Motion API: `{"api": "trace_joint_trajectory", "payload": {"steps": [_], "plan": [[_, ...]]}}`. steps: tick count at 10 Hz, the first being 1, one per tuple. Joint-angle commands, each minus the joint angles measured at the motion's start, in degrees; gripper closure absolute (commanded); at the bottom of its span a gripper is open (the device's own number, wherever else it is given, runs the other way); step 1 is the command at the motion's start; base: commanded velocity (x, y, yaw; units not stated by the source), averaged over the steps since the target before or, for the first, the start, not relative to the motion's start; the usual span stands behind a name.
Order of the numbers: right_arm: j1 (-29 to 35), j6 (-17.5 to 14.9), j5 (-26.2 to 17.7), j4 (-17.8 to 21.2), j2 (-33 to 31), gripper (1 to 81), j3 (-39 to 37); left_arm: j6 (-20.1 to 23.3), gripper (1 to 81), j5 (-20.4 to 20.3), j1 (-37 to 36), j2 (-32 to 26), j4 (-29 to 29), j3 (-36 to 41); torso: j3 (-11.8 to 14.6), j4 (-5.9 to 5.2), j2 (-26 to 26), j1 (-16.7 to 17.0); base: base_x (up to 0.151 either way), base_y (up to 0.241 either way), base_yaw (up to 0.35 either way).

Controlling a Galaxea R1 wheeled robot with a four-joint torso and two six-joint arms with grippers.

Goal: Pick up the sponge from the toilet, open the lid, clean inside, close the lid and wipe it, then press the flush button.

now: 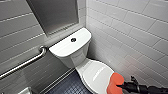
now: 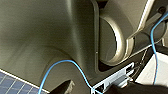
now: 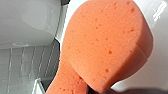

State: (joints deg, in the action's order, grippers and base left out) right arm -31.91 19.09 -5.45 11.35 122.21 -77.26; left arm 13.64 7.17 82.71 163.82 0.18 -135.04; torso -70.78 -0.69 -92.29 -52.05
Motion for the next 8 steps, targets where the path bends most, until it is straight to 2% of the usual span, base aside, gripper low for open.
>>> {"api": "trace_joint_trajectory", "payload": {"steps": [1,4,8], "plan": [[11.11,0.07,-14.15,1.66,4.38,81.1,-7.54,0.42,1.0,5.49,1.18,-0.15,-0.09,0.91,0.0,0.0,0.0,0.0,0.0,0.0,0.0],[16.83,0.16,-22.04,1.05,14.82,81.1,-18.32,0.42,1.0,5.49,1.09,-0.33,-0.18,0.91,0.0,0.0,0.0,0.0,0.0,0.0,0.0],[20.61,0.16,-26.28,-0.89,26.36,81.1,-28.72,0.42,1.0,5.49,1.18,-0.33,-0.18,0.91,0.0,0.0,0.02,0.0,0.0,0.0,0.0]]}}
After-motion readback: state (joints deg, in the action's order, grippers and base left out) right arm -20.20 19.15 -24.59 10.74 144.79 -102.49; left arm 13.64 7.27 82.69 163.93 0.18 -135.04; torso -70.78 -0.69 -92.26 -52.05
